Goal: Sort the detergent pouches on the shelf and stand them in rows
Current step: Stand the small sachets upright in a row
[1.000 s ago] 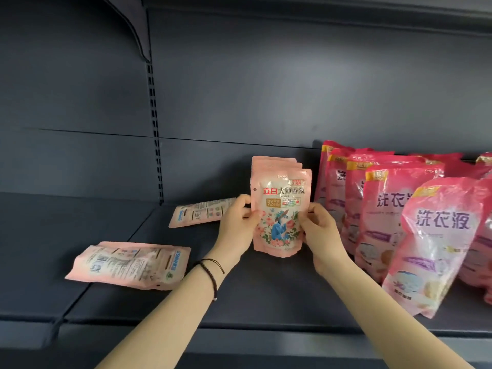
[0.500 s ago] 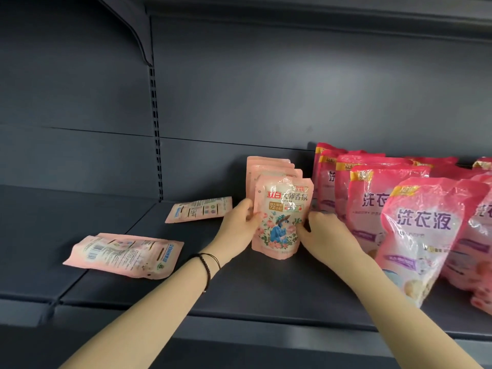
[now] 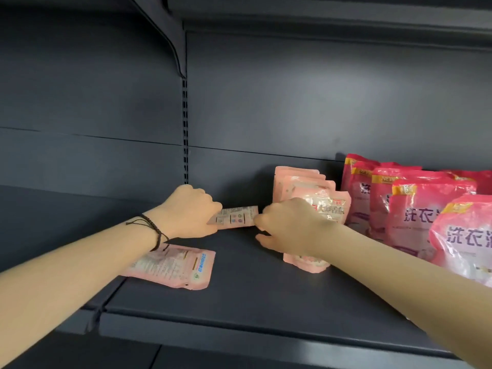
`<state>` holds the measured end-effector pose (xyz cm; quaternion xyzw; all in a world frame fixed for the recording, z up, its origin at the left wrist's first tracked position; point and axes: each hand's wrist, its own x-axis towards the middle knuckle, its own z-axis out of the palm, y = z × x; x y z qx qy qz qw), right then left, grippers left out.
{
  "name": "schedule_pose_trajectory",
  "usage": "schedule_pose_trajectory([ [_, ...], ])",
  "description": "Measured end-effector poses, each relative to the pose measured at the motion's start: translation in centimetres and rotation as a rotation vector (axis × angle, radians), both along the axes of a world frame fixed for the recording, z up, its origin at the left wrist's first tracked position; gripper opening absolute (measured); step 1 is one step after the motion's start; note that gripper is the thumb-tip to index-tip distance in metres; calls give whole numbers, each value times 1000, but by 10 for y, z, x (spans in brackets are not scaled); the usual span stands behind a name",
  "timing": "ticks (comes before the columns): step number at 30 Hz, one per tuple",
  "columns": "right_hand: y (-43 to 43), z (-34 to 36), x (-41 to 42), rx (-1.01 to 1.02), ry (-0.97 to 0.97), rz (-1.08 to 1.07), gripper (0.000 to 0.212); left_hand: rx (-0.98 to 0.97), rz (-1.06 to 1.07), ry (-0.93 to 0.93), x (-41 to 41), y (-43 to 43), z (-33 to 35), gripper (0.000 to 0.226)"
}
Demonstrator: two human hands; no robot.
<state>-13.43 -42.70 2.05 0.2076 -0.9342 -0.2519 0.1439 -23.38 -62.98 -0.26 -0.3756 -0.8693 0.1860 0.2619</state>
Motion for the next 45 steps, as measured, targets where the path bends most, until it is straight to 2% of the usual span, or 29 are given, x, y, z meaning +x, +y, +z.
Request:
schedule_pose_trajectory([
  [3, -23, -6, -38, 28, 28, -6, 39, 20, -16, -8, -21, -24, -1, 43],
  [8, -46, -24, -94, -42, -13, -88, 42, 127, -60, -83, -59, -56, -13, 41],
  [13, -55, -29, -131, 97, -27, -106, 40, 25, -132, -36, -96, -67, -23, 45],
  [19, -63, -47, -150, 121, -121, -93, 46, 110, -147, -163, -121, -58, -39, 42],
  [24, -67, -52, -160, 114, -133, -54, 26, 215, -116, -262, -131, -52, -58, 46],
  [26, -65, -51, -162, 54, -85, -50, 22, 260, -110, -295, -135, -52, -58, 51],
  [28, -58, -45, -164, -102, 20, -88, 26, 392, -86, -401, -138, -54, -50, 52],
  [33, -39, -25, -171, -720, 218, -261, 24, 1162, -115, -788, -147, -54, -36, 40],
  [35, -36, -24, -173, -957, 257, -276, 25, 1328, -118, -941, -148, -47, -35, 45],
  [37, -34, -26, -176, -1274, 228, -283, 21, 1402, -129, -1058, -148, -40, -38, 49],
  [39, -38, -30, -175, -1654, 102, -278, 17, 1409, -171, -1113, -145, -33, -42, 46],
  [40, -41, -33, -172, -1774, 49, -269, 17, 1395, -197, -1124, -143, -29, -44, 42],
  [42, -46, -41, -169, -1851, 3, -240, 19, 1380, -252, -1153, -139, -23, -48, 32],
  [45, -52, -54, -165, -1852, 19, -232, 14, 1399, -312, -1213, -134, -17, -51, 35],
])
